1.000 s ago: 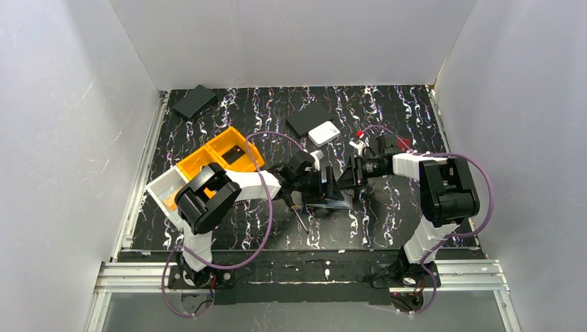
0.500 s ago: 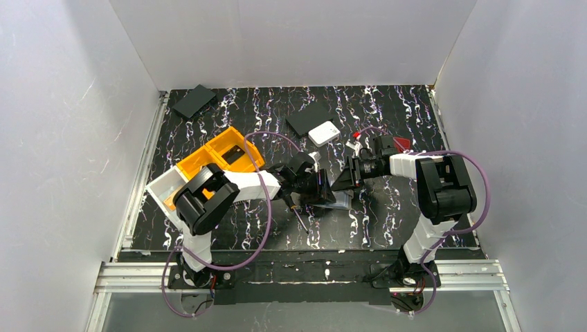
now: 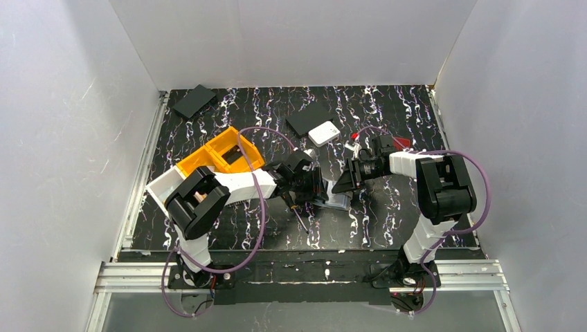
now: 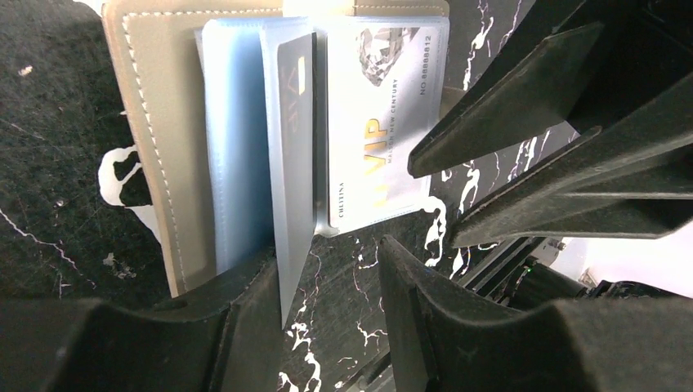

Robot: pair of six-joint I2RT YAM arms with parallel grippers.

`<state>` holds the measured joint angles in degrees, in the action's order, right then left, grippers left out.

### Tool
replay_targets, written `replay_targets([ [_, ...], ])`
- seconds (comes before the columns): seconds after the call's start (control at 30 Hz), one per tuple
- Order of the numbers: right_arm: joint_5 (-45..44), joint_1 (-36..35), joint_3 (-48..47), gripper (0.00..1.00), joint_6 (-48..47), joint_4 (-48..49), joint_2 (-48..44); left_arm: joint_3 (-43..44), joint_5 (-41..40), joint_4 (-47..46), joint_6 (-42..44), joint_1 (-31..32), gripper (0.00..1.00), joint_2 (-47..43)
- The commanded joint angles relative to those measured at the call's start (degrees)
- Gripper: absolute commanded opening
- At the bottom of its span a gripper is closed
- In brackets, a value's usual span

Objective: Take the credit cards out of the card holder
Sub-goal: Open the card holder at the center of the board, then remove the credit card from the card holder.

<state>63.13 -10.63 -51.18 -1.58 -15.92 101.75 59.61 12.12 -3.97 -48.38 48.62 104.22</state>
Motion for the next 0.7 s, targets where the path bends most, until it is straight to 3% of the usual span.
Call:
replay_targets([
  [0.0,-2.3,-0.4,-2.1,0.46,-5.4,-3.8,-1.0,-1.1,0.0,0.8,0.9,-1.3,0.41,-3.1],
  [0.4,-3.6,-0.7,-2.3,0.45,-6.5,-4.5,-1.6,3.2,3.6,2.3,1.7,-5.3,0.38,0.9],
  [0.67,-3.5,-0.7,-2.5,0.44,-6.9,-5.0,-1.6,5.5,7.6,1.0,2.1,-5.7,0.12,3.8],
])
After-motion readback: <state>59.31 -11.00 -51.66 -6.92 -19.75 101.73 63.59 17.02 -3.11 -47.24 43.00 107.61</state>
